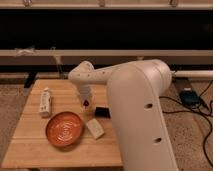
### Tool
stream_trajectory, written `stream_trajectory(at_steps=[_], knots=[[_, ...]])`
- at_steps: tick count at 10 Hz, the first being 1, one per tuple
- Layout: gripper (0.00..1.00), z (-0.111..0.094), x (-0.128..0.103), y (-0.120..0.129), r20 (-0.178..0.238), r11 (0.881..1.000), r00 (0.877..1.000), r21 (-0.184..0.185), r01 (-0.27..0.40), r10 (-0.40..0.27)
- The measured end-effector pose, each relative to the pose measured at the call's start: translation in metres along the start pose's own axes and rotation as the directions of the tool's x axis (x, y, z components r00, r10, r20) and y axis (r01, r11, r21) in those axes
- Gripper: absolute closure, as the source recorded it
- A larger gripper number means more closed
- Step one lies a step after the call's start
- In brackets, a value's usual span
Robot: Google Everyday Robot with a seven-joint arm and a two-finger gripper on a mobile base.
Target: Place the pepper on the white sponge
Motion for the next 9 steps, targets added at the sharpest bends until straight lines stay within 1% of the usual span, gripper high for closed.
stream_trajectory(at_steps=[1, 3, 5, 7, 9], knots=[[1.00, -0.006, 0.012, 0.008, -0.001, 1.000, 1.000, -0.007, 0.013, -0.013], [1.00, -0.028, 0.046, 0.023, -0.003, 0.999, 0.999, -0.018, 0.040, -0.040], [1.00, -0.040, 0.075, 0.033, -0.020, 0.998, 0.998, -0.018, 0.054, -0.054], [1.00, -0.049, 0.102, 0.030, -0.045, 0.999, 0.998, -0.011, 0.046, -0.047], [1.00, -0.050, 0.126, 0.022, -0.085, 1.000, 0.996, -0.013, 0.012, -0.013]])
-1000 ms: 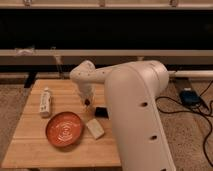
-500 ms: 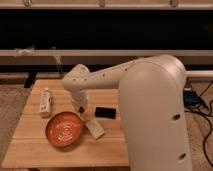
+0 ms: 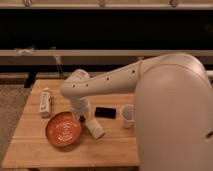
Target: Place the pepper on the white sponge
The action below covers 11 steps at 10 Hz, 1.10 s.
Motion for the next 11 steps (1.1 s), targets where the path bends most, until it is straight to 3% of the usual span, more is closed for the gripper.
stream_trajectory(at_steps=[5, 11], knots=[[1.00, 0.015, 0.040, -0.031, -0.050, 0.995, 0.994, -0.023, -0.095, 0.094], [1.00, 0.055, 0.041, -0.027, -0.076, 0.993, 0.994, -0.072, -0.088, 0.083]])
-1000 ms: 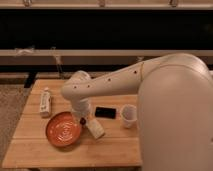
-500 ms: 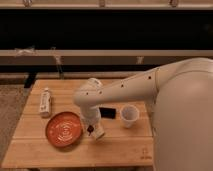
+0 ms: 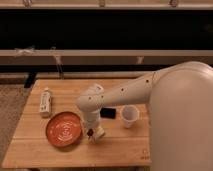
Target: Place the pepper on the white sponge
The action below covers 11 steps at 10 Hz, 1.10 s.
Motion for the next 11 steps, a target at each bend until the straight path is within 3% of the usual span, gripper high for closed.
stream_trajectory(at_steps=[8, 11], knots=[[0.99, 0.004, -0.006, -0.015, 0.001, 0.999, 1.000, 0.025, -0.024, 0.024], [0.77, 0.005, -0.004, -0.019, -0.009, 0.999, 1.000, 0.027, -0.029, 0.029]])
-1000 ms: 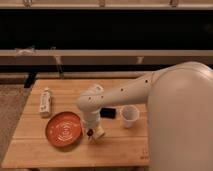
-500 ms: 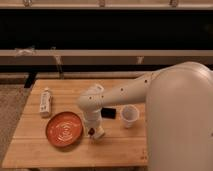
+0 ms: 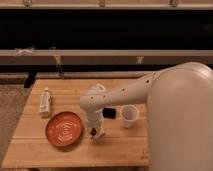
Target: Place the pepper on the white sponge
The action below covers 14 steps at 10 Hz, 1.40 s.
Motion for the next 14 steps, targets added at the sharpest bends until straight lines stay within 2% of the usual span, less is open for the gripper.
stream_trajectory(at_steps=[5, 6, 10, 14], knots=[[0.25, 0.005, -0.001, 0.001, -0.007, 1.000, 1.000, -0.015, -0.002, 0.002], [0.21, 0.006, -0.001, 0.002, -0.007, 1.000, 1.000, -0.019, 0.000, 0.000], [0.20, 0.007, -0.006, 0.007, -0.004, 0.999, 1.000, -0.032, 0.010, -0.010], [0.20, 0.003, -0.007, 0.008, 0.003, 1.000, 1.000, -0.024, 0.019, -0.019]])
